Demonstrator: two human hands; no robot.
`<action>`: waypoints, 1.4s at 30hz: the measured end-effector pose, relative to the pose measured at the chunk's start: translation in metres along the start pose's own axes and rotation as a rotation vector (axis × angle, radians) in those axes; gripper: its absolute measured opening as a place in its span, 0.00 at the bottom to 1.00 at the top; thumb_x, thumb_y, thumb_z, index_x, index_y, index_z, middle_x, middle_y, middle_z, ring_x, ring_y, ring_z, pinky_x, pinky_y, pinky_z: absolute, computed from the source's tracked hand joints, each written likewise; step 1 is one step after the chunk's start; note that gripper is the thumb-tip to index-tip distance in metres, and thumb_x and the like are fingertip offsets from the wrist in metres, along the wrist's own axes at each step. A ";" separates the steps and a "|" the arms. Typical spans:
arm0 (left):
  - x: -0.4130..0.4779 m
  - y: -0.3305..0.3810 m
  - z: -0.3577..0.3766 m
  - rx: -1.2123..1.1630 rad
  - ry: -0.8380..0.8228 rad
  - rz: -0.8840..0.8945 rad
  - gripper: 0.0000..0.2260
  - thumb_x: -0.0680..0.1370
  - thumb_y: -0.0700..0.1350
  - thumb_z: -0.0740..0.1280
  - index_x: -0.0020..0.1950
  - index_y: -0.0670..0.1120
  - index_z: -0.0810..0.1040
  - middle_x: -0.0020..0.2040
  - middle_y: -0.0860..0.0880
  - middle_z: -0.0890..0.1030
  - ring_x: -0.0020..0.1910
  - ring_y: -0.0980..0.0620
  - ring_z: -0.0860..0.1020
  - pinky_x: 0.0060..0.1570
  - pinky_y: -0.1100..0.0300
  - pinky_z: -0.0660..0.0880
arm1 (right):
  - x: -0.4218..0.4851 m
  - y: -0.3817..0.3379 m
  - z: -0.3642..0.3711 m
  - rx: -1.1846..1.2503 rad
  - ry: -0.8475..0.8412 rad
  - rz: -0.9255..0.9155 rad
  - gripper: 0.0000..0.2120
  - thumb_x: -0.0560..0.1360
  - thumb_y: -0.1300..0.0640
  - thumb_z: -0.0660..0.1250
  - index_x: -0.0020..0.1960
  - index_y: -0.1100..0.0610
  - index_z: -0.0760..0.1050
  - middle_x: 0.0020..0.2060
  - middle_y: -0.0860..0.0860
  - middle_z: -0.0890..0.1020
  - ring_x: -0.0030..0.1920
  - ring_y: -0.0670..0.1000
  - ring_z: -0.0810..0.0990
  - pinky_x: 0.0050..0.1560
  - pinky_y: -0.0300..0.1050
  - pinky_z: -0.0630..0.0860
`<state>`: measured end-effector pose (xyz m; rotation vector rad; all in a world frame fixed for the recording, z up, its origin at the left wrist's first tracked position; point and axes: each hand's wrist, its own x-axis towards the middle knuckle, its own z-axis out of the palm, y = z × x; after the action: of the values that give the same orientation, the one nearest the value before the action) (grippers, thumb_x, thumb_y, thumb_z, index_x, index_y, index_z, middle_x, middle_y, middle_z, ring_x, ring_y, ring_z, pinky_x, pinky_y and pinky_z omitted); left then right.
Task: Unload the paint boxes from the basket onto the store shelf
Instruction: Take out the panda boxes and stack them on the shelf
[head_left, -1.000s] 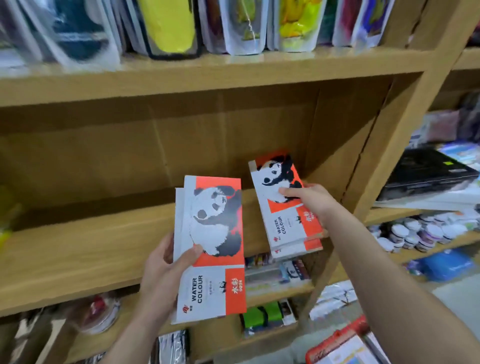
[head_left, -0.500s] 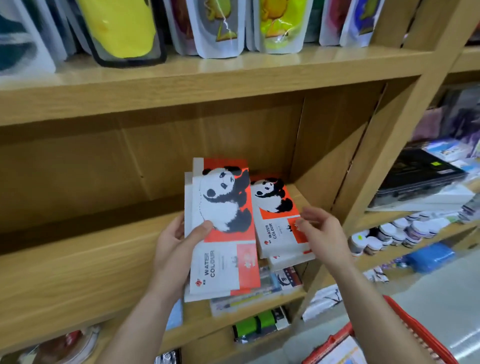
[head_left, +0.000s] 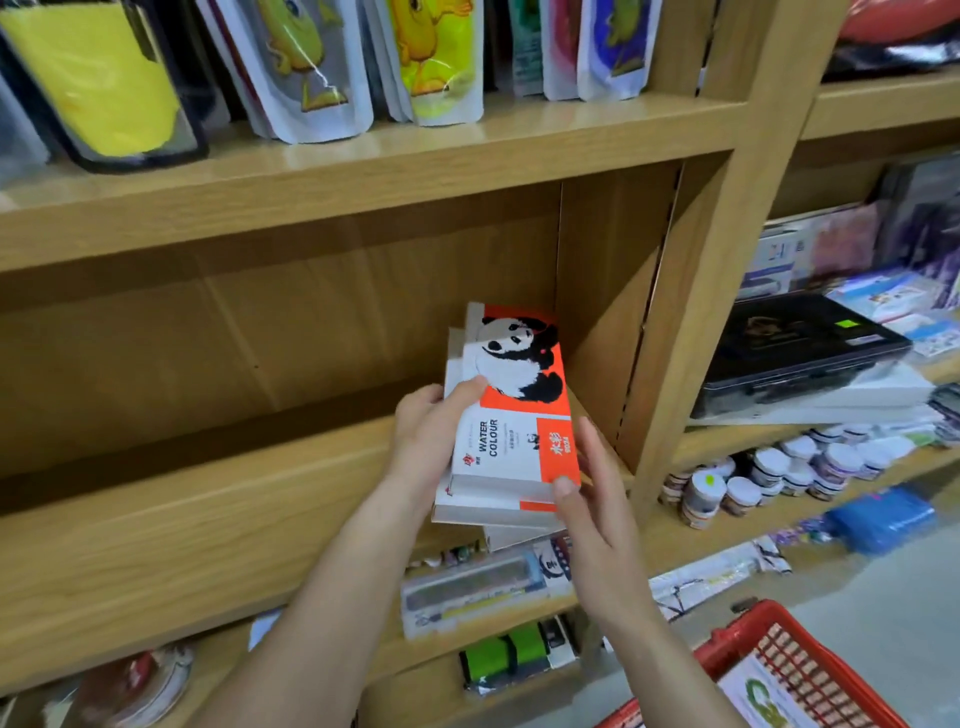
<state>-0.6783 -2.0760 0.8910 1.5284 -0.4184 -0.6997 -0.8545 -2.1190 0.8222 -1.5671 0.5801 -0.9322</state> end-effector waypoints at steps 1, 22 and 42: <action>0.000 -0.004 -0.002 0.032 -0.003 -0.002 0.11 0.78 0.50 0.72 0.50 0.43 0.84 0.40 0.47 0.89 0.38 0.49 0.88 0.34 0.59 0.81 | 0.002 0.000 0.001 -0.019 0.004 -0.003 0.35 0.75 0.27 0.60 0.79 0.36 0.60 0.70 0.31 0.72 0.70 0.36 0.72 0.62 0.40 0.73; -0.001 -0.077 0.019 0.080 -0.194 0.195 0.41 0.72 0.60 0.73 0.81 0.61 0.55 0.68 0.54 0.81 0.63 0.50 0.82 0.61 0.43 0.80 | 0.035 0.051 0.002 -0.124 0.039 0.040 0.15 0.86 0.44 0.55 0.70 0.42 0.72 0.60 0.38 0.82 0.61 0.41 0.80 0.55 0.37 0.75; 0.065 -0.088 0.032 0.808 -0.204 0.341 0.52 0.71 0.53 0.79 0.84 0.52 0.48 0.76 0.49 0.74 0.71 0.48 0.74 0.67 0.49 0.73 | 0.075 0.079 -0.003 -0.501 0.414 0.161 0.29 0.78 0.57 0.72 0.76 0.57 0.68 0.59 0.51 0.83 0.62 0.56 0.82 0.62 0.47 0.76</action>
<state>-0.6645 -2.1344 0.7944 2.0619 -1.1909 -0.4257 -0.8052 -2.1974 0.7638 -1.7350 1.2931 -1.0448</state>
